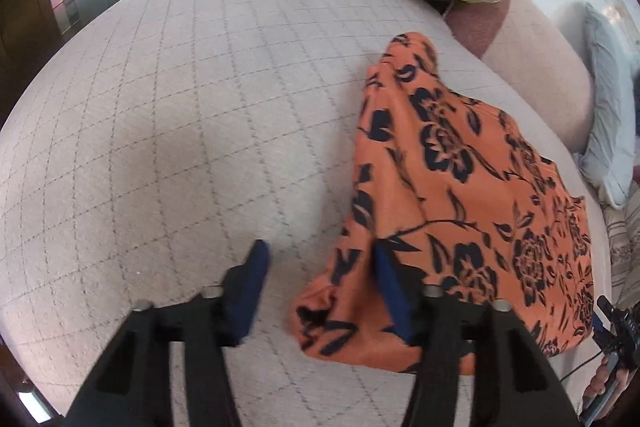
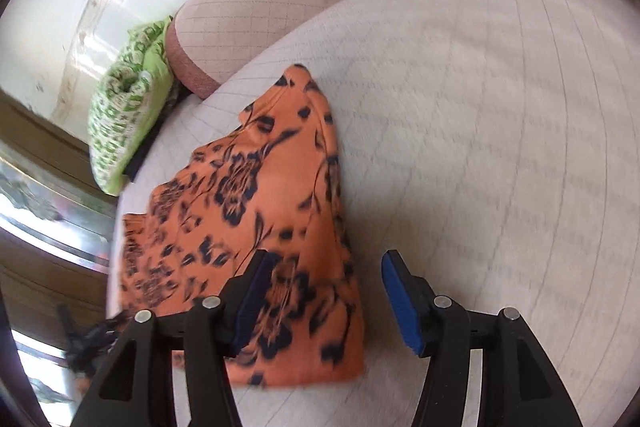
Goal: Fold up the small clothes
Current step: 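Grasp the folded dress edge with the left gripper while the right gripper grasps it too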
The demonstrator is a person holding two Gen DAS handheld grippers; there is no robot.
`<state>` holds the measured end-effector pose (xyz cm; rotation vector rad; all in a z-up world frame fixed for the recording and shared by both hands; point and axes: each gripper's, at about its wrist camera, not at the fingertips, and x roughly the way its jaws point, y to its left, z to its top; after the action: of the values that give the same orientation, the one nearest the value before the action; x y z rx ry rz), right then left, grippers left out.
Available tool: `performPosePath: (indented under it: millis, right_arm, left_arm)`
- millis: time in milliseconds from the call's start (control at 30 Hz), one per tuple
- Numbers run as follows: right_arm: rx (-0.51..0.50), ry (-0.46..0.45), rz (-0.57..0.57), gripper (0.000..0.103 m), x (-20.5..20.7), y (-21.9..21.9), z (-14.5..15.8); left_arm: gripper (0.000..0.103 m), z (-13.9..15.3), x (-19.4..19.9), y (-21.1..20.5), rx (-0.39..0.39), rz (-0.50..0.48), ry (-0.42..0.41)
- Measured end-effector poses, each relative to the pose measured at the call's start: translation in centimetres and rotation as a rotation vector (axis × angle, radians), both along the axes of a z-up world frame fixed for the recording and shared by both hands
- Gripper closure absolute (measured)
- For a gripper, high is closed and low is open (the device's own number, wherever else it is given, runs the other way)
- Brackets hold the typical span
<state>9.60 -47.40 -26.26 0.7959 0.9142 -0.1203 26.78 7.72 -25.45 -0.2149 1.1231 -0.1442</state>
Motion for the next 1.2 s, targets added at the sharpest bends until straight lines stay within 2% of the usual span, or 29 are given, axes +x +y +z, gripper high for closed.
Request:
performPosePath:
  millis: [100,167,200,267,433,533,600,733,833,900,967,1033,1133,1200]
  right_arm:
    - [0.012,-0.012,-0.030,0.042,-1.8,0.2,0.1]
    - [0.065,-0.022,-0.071,0.042,-3.1,0.0,-0.3]
    - [0.100,-0.024,-0.101,0.041,-3.9,-0.1,-0.4]
    - [0.141,-0.031,-0.137,0.040,-4.7,-0.2,-0.6]
    - [0.213,-0.009,-0.122,0.038,-4.3,1.3,-1.9]
    - [0.221,0.011,-0.111,0.038,-3.2,2.4,-2.6]
    - [0.212,0.007,-0.118,0.038,-2.6,2.8,-2.8]
    - [0.217,-0.015,-0.158,0.034,-1.7,3.0,-3.1]
    - [0.216,-0.040,-0.180,0.034,-1.3,3.4,-3.1]
    - [0.204,-0.048,-0.182,0.034,-1.0,3.8,-3.0]
    - [0.186,-0.052,-0.176,0.034,-0.8,4.2,-2.9]
    - [0.155,-0.048,-0.166,0.037,-0.8,4.4,-2.8]
    - [0.141,-0.038,-0.175,0.049,-1.2,4.2,-3.1]
    - [0.151,-0.040,-0.178,0.052,-1.3,4.0,-3.4]
  left_arm:
    - [0.050,-0.3,-0.1,-0.6,0.014,0.002,-0.004]
    - [0.029,-0.4,0.1,-0.8,0.046,0.025,-0.003]
    - [0.023,-0.5,0.1,-0.8,0.063,0.040,-0.005]
    - [0.021,-0.7,-0.3,-0.6,0.059,0.047,-0.003]
    - [0.020,-0.9,-0.8,-1.1,0.037,0.015,-0.020]
    - [0.020,-0.8,-0.9,-1.1,0.028,0.014,-0.004]
    - [0.020,-0.5,-1.7,-0.4,-0.013,0.060,0.010]
    - [0.020,-0.1,-4.4,1.4,-0.153,0.144,0.049]
    - [0.020,-0.3,-6.5,1.3,-0.195,0.178,0.055]
    - [0.020,-0.5,-6.6,0.8,-0.228,0.168,0.072]
    - [0.020,-0.7,-5.9,0.3,-0.228,0.171,0.067]
    - [0.021,-0.9,-5.2,0.1,-0.233,0.190,0.051]
    - [0.022,-1.2,-3.7,-0.2,-0.295,0.201,0.030]
    - [0.027,-1.5,-2.8,-0.6,-0.315,0.209,0.027]
